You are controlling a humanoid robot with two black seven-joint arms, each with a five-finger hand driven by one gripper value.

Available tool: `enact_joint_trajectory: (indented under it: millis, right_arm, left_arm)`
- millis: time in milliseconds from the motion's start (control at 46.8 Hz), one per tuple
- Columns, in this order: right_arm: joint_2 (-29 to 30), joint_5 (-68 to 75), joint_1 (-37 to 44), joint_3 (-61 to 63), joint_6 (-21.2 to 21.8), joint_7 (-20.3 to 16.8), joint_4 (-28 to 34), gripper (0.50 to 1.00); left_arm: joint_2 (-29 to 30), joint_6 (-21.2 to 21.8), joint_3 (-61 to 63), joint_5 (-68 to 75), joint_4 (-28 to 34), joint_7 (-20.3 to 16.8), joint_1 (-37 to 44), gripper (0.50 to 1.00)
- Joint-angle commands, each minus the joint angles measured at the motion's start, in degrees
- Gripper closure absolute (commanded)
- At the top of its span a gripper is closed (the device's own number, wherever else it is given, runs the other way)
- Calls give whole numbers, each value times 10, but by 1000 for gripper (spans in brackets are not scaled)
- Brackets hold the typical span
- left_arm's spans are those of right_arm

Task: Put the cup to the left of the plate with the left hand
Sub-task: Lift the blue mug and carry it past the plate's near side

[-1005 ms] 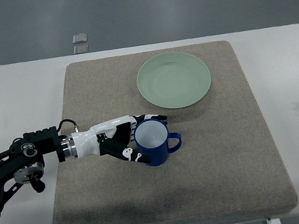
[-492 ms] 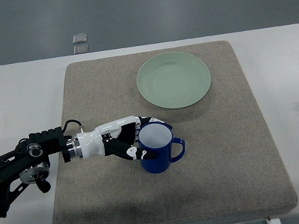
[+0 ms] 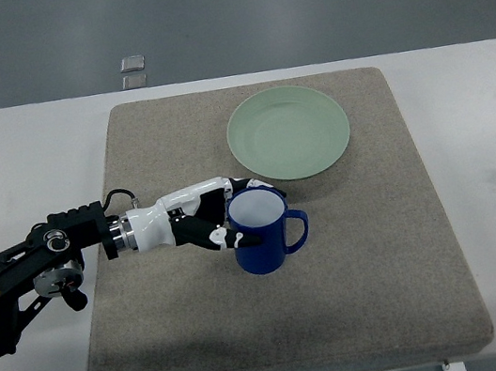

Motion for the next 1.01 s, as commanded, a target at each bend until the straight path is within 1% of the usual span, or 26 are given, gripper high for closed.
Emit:
enact_joint_trajectory:
  millis: [0, 342, 492, 749, 898, 984]
  right_arm:
    - [0, 0, 0, 0, 0, 0, 0, 568]
    - [0, 0, 0, 0, 0, 0, 0, 568]
    - [0, 0, 0, 0, 0, 0, 0, 568]
    - [0, 0, 0, 0, 0, 0, 0, 568]
    - [0, 0, 0, 0, 0, 0, 0, 568]
    - [0, 0, 0, 0, 0, 0, 0, 568]
  left_arm:
    - [0, 0, -19, -1, 1, 0, 1, 887]
    - [6, 0, -61, -10, 13, 0, 1, 887]
    - [9, 64, -78, -11, 42, -1, 1, 887]
    - [10, 126, -94, -31, 90, -1, 1, 887]
    - [10, 175, -104, -45, 100, -1, 1, 881]
    - [10, 213, -105, -64, 100, -1, 1, 877]
